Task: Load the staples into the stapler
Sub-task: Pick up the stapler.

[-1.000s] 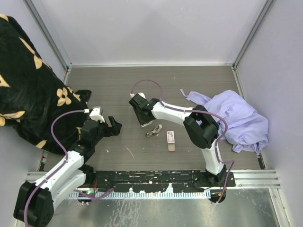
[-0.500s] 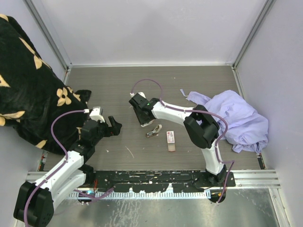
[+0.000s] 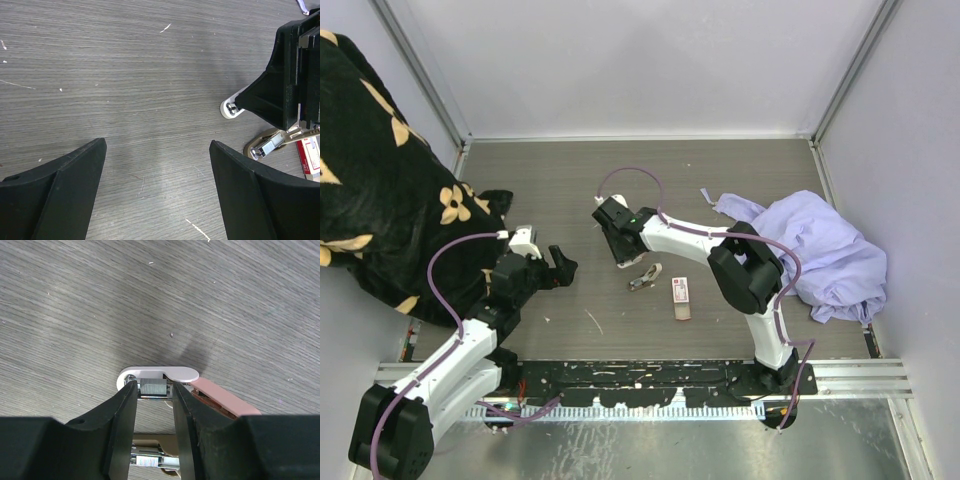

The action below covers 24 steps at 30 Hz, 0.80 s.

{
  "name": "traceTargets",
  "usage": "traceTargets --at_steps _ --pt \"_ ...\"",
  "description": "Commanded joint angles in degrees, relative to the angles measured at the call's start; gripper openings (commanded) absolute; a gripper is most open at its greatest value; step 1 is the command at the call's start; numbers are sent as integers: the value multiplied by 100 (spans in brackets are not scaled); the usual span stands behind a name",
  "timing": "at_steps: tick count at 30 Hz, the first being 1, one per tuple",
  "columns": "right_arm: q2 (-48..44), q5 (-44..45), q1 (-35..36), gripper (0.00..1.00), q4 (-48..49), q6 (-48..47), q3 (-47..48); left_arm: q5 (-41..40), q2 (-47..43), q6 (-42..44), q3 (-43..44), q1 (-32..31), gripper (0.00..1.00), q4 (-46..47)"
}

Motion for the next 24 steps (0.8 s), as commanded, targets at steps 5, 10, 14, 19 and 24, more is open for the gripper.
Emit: traceTargets --at_steps 5,10,14,19,24 --pt "-172 127 -10 38 231 -32 -25 -113 -92 118 5 -5 87 381" --pt "-129 162 -10 37 258 -29 -55 -113 -93 121 5 -4 87 381" --pt "-129 138 2 37 245 -3 -93 -113 -91 119 5 -2 87 381" --pt "-224 248 25 31 245 21 -212 -112 -92 115 5 -5 87 389" --pt "-385 285 34 30 254 28 -178 -111 -90 116 5 -5 87 389"
